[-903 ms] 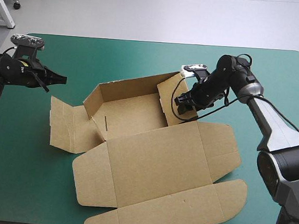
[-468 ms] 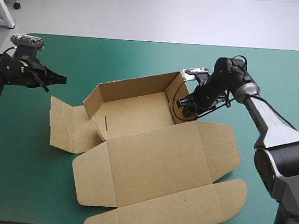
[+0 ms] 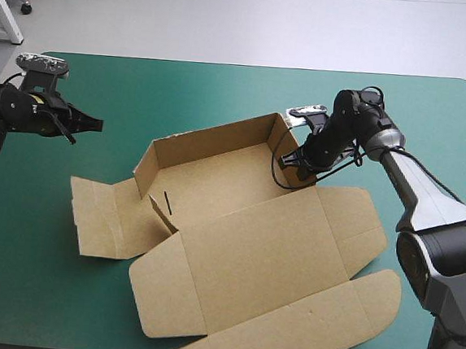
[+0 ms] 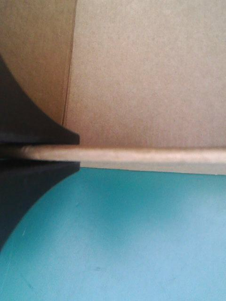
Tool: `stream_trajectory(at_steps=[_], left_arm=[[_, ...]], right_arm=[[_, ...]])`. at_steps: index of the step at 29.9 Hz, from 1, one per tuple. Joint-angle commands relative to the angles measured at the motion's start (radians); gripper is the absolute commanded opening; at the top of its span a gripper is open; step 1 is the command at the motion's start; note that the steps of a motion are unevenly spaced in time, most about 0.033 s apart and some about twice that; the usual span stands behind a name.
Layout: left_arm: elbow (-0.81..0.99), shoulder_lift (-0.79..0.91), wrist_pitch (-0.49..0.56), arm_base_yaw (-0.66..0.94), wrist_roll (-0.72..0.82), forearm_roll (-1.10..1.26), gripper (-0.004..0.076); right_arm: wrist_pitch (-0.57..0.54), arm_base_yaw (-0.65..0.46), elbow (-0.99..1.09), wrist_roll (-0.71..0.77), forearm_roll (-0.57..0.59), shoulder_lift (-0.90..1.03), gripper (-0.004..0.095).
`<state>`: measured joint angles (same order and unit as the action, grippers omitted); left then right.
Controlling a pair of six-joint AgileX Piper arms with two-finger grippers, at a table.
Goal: Fold the box
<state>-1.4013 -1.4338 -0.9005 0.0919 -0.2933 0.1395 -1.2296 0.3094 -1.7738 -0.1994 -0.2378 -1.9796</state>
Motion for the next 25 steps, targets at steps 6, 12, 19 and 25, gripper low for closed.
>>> stream_trajectory(at_steps=[6, 12, 19, 25], left_arm=[[-0.035, 0.033, 0.045, 0.001, 0.025, -0.014, 0.0000], [-0.035, 0.033, 0.056, 0.001, 0.027, -0.010, 0.0000], [-0.035, 0.033, 0.057, 0.001, 0.040, 0.017, 0.0000], [-0.035, 0.009, 0.031, 0.036, 0.023, 0.146, 0.0000]], right_arm=[[-0.017, -0.102, -0.027, 0.018, 0.030, 0.125, -0.0028], [-0.017, -0.232, -0.027, 0.002, -0.060, 0.214, -0.0028], [-0.017, -0.324, -0.027, -0.002, -0.087, 0.331, -0.0028], [-0.017, -0.326, -0.027, -0.009, -0.098, 0.408, -0.0028]])
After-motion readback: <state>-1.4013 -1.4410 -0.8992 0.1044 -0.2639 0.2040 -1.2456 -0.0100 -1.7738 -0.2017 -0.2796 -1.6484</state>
